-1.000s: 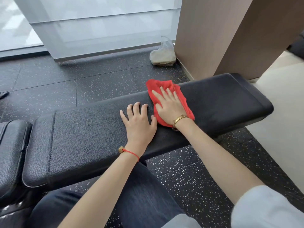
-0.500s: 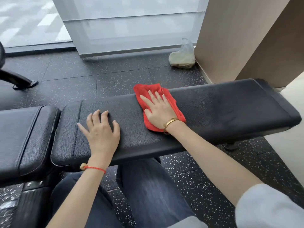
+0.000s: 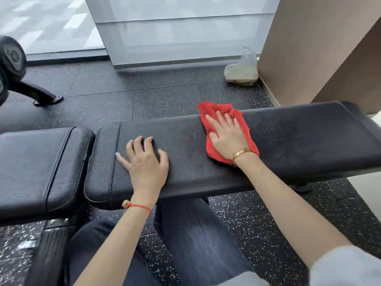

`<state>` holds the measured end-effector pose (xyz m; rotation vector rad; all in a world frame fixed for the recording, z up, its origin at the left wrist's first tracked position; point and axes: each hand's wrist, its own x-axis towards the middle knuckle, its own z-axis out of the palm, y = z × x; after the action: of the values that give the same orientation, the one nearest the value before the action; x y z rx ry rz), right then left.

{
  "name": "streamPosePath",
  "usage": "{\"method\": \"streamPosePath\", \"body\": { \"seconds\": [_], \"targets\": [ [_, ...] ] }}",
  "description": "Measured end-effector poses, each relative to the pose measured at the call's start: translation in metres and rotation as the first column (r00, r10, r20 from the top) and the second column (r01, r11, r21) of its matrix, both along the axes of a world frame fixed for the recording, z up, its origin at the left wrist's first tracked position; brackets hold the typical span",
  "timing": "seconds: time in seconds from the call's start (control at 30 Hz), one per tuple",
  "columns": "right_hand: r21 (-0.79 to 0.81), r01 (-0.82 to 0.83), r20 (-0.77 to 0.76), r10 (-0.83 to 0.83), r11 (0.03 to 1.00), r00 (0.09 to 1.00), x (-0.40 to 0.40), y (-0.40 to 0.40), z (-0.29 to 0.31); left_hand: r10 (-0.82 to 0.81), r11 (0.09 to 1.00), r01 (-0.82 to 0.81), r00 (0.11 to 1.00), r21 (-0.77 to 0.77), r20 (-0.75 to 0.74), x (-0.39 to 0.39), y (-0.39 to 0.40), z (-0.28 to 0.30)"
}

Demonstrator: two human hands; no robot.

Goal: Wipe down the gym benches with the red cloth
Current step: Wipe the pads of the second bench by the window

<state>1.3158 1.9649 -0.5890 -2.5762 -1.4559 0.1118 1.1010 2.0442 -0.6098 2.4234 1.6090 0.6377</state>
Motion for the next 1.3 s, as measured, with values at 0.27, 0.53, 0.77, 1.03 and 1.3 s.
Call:
{"method": "streamPosePath", "body": {
  "seconds": [0.27,0.53,0.77,1.03,1.3],
  "targets": [
    [0.064,-0.335,-0.021,0.337,0.94,0.941,-0.085,-0.018,-0.002,-0.026,0.999,0.025,1.0,-0.026,-0.012,-0.005,0.001,0.002],
    [0.018,-0.092,-0.031,0.093,0.996,0.995,-0.03,-0.014,0.0,-0.094,0.995,0.095,0.995,0.035,-0.032,-0.042,0.023,0.005],
    [-0.024,-0.231,-0.04,0.23,0.973,0.972,-0.087,0.073,0.007,-0.055,0.997,0.052,0.997,0.063,0.057,-0.046,0.024,0.004],
    [0.072,-0.388,-0.058,0.392,0.919,0.918,-0.101,0.011,0.0,-0.074,0.994,0.069,0.996,0.083,0.055,-0.049,0.026,0.001],
    [-0.023,0.031,-0.034,-0.032,0.999,0.999,-0.042,0.042,0.005,-0.065,0.994,0.059,0.996,0.093,0.061,-0.046,0.026,-0.002]
  ]
}}
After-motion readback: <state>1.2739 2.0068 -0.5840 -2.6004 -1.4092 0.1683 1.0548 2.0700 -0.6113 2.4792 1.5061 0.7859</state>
